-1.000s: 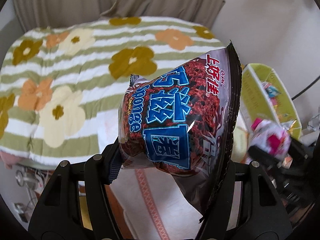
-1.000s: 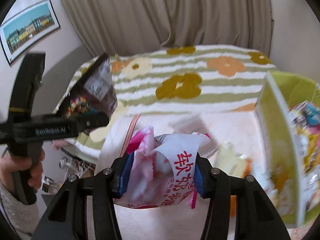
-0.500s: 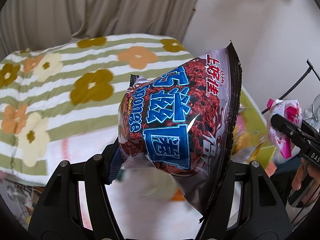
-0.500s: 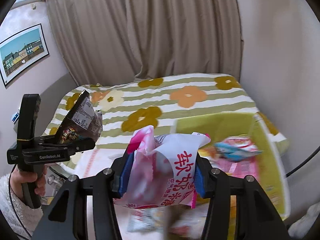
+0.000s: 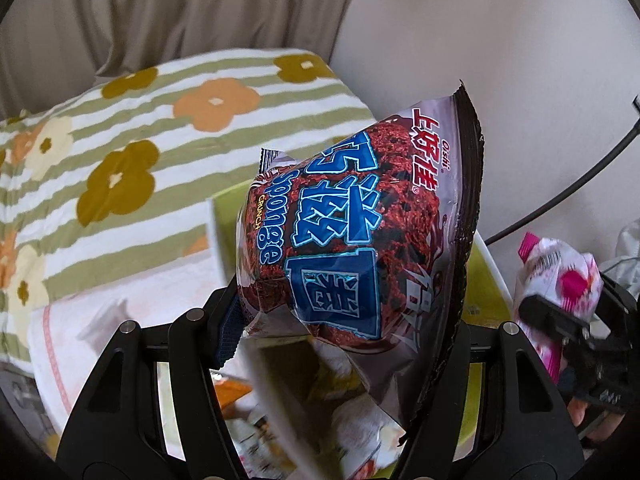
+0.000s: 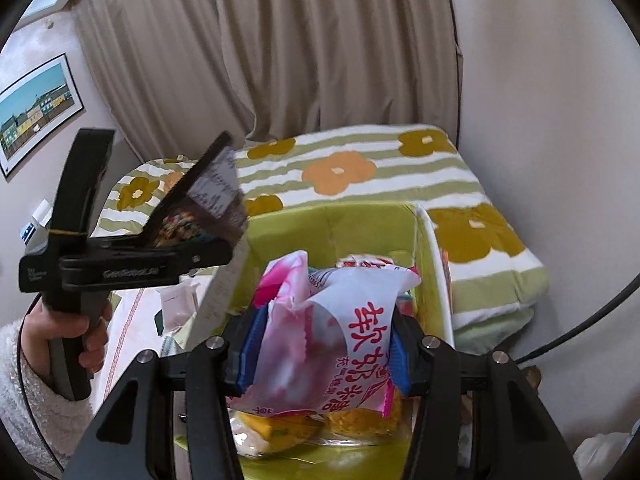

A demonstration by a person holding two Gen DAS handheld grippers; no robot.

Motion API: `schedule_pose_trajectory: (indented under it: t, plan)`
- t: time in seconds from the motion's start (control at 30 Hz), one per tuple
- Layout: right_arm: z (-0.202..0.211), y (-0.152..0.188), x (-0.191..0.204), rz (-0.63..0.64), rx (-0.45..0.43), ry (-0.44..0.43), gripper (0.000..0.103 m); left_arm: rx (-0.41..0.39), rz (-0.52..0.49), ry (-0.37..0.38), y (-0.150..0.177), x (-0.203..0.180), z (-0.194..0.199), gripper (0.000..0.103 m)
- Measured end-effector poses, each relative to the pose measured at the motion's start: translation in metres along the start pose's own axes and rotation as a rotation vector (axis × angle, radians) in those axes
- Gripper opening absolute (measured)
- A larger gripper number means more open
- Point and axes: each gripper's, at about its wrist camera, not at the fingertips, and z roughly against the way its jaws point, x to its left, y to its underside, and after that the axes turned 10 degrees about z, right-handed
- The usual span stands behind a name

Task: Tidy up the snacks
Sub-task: 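Carry both bags over the yellow-green box and release them inside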

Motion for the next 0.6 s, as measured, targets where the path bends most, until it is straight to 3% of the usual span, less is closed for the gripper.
schedule_pose_trajectory:
  t: [0.2,0.27,0.3,0.43,0.6]
  plan:
    - [-0.012,0.008,-0.021,-0.058,0.035,-0.005,0.048,0.024,-0.052,-0.007,-0.005,-0.023,-0.024,0.065]
    - [-0.017,0.009,-0.024,-0.062,0.048,-0.01,0.048,0.031,-0.08,-0.005,-0.005,-0.027,-0.026,0.099]
    - [-0.02,0.009,-0.025,-0.062,0.057,-0.012,0.048,0.029,-0.086,-0.016,-0.006,-0.026,-0.027,0.102]
    - [-0.029,0.011,-0.029,-0.075,0.08,-0.022,0.048,0.038,-0.071,0.023,-0.001,-0.019,-0.023,0.102]
    - [-0.033,0.016,-0.029,-0.066,0.107,-0.035,0.048,0.018,-0.073,-0.026,0.019,-0.001,-0.006,0.102]
